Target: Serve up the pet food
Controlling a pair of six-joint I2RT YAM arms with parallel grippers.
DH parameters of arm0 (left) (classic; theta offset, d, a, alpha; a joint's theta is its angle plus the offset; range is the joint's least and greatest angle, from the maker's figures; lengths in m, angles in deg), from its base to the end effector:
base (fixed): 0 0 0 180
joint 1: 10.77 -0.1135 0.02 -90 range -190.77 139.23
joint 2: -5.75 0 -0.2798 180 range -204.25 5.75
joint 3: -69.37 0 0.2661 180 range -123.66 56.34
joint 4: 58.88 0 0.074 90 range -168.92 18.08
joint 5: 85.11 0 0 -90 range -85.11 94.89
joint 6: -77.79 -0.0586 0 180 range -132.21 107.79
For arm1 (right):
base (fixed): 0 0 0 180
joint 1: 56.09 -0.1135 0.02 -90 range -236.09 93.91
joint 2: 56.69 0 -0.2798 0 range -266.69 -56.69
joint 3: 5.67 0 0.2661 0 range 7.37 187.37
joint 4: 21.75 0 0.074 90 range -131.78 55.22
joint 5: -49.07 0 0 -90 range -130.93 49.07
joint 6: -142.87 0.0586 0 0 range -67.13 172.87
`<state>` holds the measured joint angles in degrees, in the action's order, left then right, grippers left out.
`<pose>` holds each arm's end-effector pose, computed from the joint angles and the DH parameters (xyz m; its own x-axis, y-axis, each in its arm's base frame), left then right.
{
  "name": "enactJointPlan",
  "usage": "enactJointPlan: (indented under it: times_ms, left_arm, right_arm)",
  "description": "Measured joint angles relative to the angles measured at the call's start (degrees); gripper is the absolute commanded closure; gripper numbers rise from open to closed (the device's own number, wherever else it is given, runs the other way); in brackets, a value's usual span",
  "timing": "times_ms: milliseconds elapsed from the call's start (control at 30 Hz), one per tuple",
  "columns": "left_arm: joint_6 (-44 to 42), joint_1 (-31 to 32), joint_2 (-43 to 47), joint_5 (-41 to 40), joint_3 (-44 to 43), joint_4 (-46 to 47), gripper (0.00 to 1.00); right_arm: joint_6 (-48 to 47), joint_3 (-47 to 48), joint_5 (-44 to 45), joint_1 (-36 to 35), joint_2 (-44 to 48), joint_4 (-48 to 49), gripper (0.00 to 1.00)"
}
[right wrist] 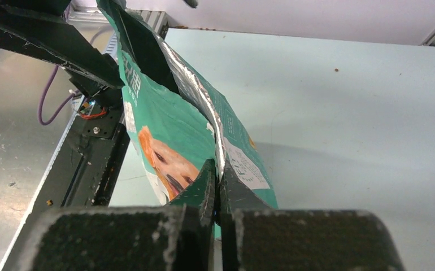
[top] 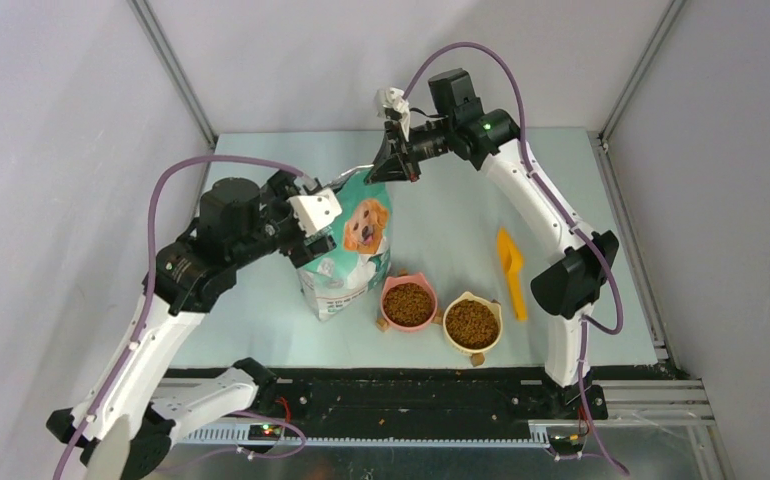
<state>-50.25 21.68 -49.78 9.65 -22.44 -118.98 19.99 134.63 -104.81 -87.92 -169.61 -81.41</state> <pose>0.1639 -0.1100 0.4482 0.1006 0.6638 -0.7411 0.6816 0.4967 0.5373 0.3543 0.2818 0.4403 0.0951 -0.2223 -0.9703 -0.9830 -0.1750 -0.0563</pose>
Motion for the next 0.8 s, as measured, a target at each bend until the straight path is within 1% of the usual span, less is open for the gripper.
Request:
enactJointPlan:
  times_ms: [33, 67, 100, 133, 167, 200, 233, 267, 300, 433, 600, 700, 800]
  left_arm:
    - [-0.2, 0.0, 0.8, 0.1, 0.6, -0.8, 0.06]
    - [-0.4, -0.1, 1.4, 0.2, 1.2, -1.4, 0.14]
    - [-0.6, -0.2, 2.1, 0.3, 1.9, -1.8, 0.27]
    - [-1.1, -0.3, 2.7, 0.3, 2.8, -2.5, 0.36]
    - [-1.0, -0.4, 3.0, 0.3, 3.3, -2.9, 0.59]
    - [-1.6, -0.4, 3.3, 0.2, 4.1, -3.3, 0.71]
    - [-2.3, -0.4, 3.6, 0.1, 5.1, -3.5, 0.92]
    - [-2.2, -0.4, 3.6, 0.1, 5.5, -3.5, 0.96]
    - [-2.4, -0.4, 3.7, -0.2, 6.0, -3.0, 0.99]
    - [-4.0, -1.5, 4.4, -1.5, 7.8, -0.5, 1.0]
    - [-4.4, -3.7, 5.8, -0.6, 9.4, 1.7, 1.0]
    - [-4.0, -4.4, 7.2, -0.7, 11.6, 4.9, 1.0]
    - [-2.9, -4.5, 7.9, -1.8, 14.8, 10.9, 1.0]
  right_arm:
    - [-0.2, 0.1, 0.2, 0.0, 0.0, -0.1, 1.0]
    - [-0.2, 0.1, 0.4, 0.0, 0.0, -0.2, 1.0]
    - [-0.2, 0.1, 0.6, 0.0, 0.0, -0.2, 1.0]
    - [-0.2, 0.2, 0.8, 0.0, 0.0, -0.2, 1.0]
    - [-0.2, 0.2, 0.9, 0.0, 0.0, -0.2, 1.0]
    - [-0.1, 0.2, 1.1, 0.1, 0.0, -0.2, 1.0]
    - [0.1, 0.2, 1.2, 0.2, 0.0, -0.1, 1.0]
    - [0.3, 0.2, 1.2, 0.2, 0.0, 0.0, 1.0]
    - [0.6, 0.2, 1.2, 0.3, 0.0, 0.1, 1.0]
    - [0.4, -0.2, 0.8, 0.8, 0.1, 0.2, 1.0]
    - [-6.6, -4.0, -0.2, 1.4, 3.1, -1.4, 1.0]
    - [-13.8, -10.9, 0.9, 1.4, 8.2, -1.6, 1.0]
    - [-18.9, -18.5, 3.6, 1.3, 13.9, 0.6, 1.0]
